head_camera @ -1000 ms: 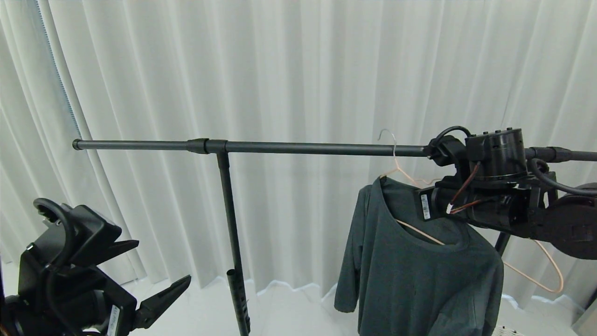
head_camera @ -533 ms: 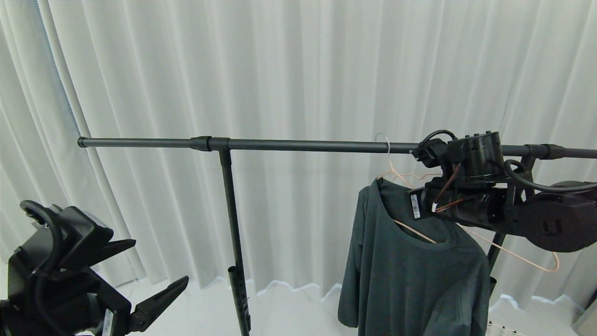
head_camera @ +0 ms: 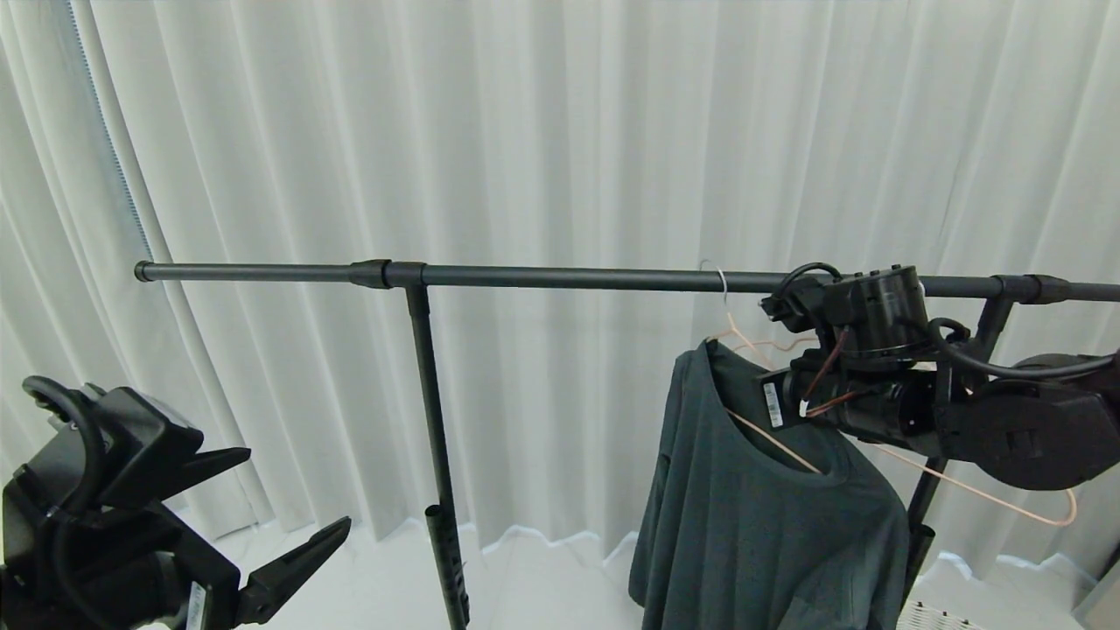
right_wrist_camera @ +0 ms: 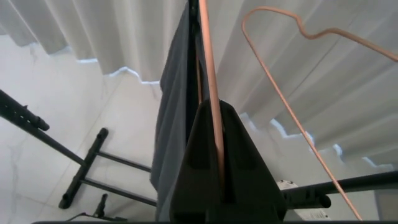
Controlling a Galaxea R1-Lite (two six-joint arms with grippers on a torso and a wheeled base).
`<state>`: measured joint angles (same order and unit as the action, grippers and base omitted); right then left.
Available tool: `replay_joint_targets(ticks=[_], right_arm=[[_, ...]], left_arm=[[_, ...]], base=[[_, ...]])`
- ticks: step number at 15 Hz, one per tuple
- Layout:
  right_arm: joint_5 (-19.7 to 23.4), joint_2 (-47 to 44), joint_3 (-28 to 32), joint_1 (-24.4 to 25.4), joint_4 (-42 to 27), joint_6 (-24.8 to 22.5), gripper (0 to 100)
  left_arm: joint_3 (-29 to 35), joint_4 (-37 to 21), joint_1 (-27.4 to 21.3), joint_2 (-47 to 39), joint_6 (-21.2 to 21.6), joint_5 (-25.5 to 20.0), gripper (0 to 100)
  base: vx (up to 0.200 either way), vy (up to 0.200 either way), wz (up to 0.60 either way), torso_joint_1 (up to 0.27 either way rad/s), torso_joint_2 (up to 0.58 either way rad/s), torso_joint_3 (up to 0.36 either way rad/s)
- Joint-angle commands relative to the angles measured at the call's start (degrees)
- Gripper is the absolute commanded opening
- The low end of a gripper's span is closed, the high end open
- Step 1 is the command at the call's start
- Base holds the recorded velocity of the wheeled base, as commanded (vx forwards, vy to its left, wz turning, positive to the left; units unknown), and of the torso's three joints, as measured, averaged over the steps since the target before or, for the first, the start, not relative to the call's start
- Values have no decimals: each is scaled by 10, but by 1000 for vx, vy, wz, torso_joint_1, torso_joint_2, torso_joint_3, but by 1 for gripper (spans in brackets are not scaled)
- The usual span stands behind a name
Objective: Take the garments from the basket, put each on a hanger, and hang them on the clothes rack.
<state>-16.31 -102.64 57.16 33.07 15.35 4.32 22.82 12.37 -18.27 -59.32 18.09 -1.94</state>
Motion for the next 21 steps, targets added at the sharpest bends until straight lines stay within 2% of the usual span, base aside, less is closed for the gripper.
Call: replay_joint_targets(ticks=[1, 3, 6, 18, 19, 21], right_arm=[[0, -1, -1, 1, 0, 0, 0], [-5, -6, 4, 4, 2, 0, 0], [-28, -26, 10, 29, 47, -2, 0], [-53, -49, 15, 31, 52, -1, 0], [-53, -49, 15, 31, 53, -1, 100], [-53, -49, 15, 31, 59, -1, 100]], left_arm=[[0, 0, -4, 2, 0, 0, 100], [0, 0, -12, 3, 0, 0, 100], [1, 0, -16, 5, -1, 0, 100], [-1, 0, -16, 39, -3, 0, 100], [-1, 0, -16, 39, -3, 0, 100], [-1, 0, -16, 39, -3, 0, 100]], base=[[0, 0, 0, 0, 0, 0], [0, 0, 0, 0, 0, 0], [0, 0, 0, 0, 0, 0], [0, 0, 0, 0, 0, 0], [0, 0, 0, 0, 0, 0], [0, 0, 0, 0, 0, 0]])
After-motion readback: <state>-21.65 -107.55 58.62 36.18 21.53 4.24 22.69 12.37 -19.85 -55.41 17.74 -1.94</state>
